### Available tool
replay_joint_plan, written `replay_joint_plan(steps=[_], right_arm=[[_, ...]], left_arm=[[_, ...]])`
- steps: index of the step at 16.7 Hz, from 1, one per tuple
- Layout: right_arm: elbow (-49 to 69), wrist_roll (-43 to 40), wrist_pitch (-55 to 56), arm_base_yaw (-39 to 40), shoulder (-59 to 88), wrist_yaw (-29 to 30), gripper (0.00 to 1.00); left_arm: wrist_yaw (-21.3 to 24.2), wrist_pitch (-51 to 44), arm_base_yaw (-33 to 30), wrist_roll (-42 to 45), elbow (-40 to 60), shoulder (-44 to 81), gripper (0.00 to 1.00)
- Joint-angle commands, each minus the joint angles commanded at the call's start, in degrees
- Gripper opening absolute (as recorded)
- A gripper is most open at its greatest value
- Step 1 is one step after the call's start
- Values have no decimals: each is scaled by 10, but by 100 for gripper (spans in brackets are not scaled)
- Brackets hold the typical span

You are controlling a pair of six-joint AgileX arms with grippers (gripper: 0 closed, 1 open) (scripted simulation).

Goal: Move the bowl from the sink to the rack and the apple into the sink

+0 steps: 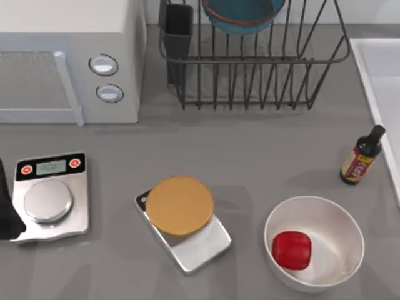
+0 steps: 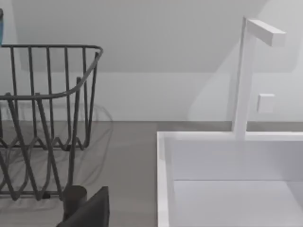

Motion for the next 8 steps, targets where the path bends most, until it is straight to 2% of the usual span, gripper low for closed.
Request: replay_joint_plan(steps=[5,8], right_arm=[[7,5,-5,6,7,1,100],[60,47,-44,55,62,4,100]], left_arm=[[0,0,0,0,0,0,100],[0,0,0,0,0,0,100]])
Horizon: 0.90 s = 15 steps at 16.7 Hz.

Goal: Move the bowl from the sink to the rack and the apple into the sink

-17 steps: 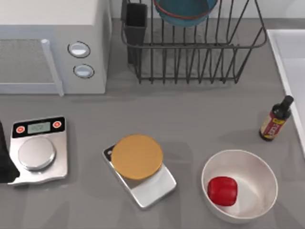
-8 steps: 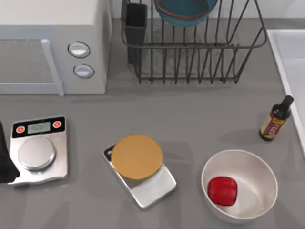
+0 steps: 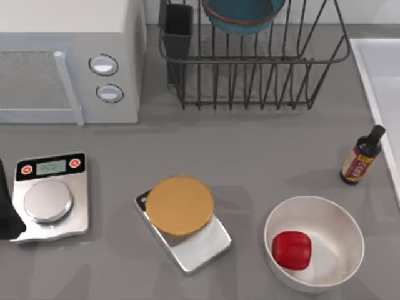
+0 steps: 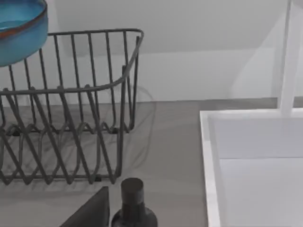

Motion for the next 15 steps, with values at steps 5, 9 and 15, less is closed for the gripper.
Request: replay_joint_plan(steps=[5,9,15], right_arm=[[166,123,-136,142,210,4,100],[321,229,-278,251,448,1,100],[531,339,-471,345,775,-7,100]], left_arm=[[0,0,0,0,0,0,100],[0,0,0,0,0,0,100],[0,0,0,0,0,0,100]])
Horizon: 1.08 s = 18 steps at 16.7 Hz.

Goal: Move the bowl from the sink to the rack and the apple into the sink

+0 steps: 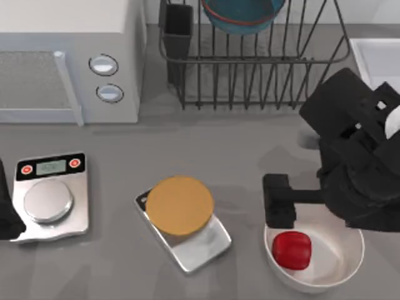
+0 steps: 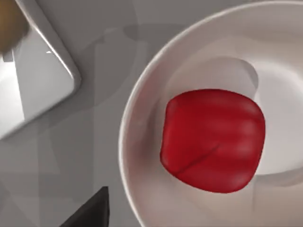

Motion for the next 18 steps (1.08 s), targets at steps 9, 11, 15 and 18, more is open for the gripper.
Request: replay_joint_plan(steps=[9,11,15,18], right_arm=[[125,39,-106,18,158,2,100],[123,38,-105,16,156,2,100],[91,50,-78,8,184,-3,100],[32,60,-34,0,227,-15,100]], left_arm=[[0,0,0,0,0,0,100],[0,0,0,0,0,0,100],[0,0,0,0,0,0,100],[0,0,0,0,0,0,100]])
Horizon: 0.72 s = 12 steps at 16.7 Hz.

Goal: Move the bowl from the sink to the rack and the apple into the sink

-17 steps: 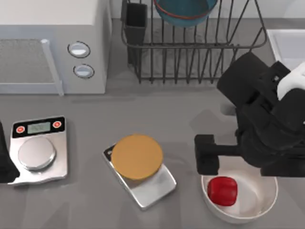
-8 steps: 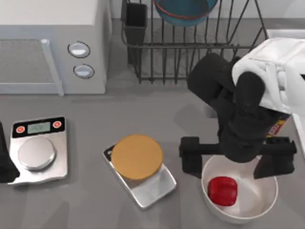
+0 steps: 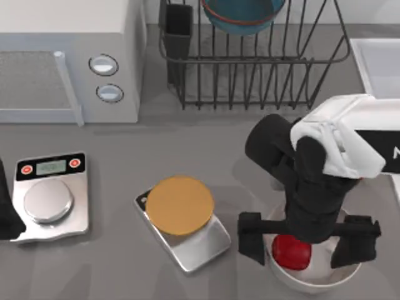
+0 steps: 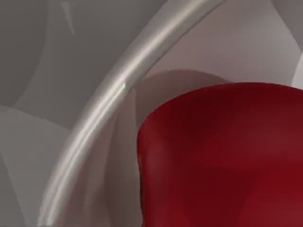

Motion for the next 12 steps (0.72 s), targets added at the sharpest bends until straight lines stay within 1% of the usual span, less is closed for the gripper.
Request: replay_joint_plan(steps=[5,9,12], right_arm=[[-74,-3,87,3,38,-10,100],[-55,-15,158,17,38,11,100],[-44,-18,171,20,37,18,100]], left_arm=[[0,0,0,0,0,0,100],[0,0,0,0,0,0,100],[0,0,0,0,0,0,100]])
